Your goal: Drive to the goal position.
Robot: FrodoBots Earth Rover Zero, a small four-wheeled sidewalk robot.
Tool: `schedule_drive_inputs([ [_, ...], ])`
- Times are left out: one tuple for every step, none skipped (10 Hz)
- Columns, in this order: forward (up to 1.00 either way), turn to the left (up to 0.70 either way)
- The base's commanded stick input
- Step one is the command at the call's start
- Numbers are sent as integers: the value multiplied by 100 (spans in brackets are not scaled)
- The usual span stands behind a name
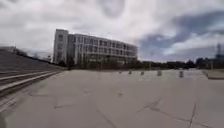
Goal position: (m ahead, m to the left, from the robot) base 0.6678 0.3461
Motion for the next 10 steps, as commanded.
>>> schedule_drive_inputs([
  [70, -7],
  [70, 1],
  [70, 1],
  [70, 1],
  [70, 1],
  [70, 1],
  [70, 1],
  [70, 1],
  [70, 1],
  [70, 1],
])
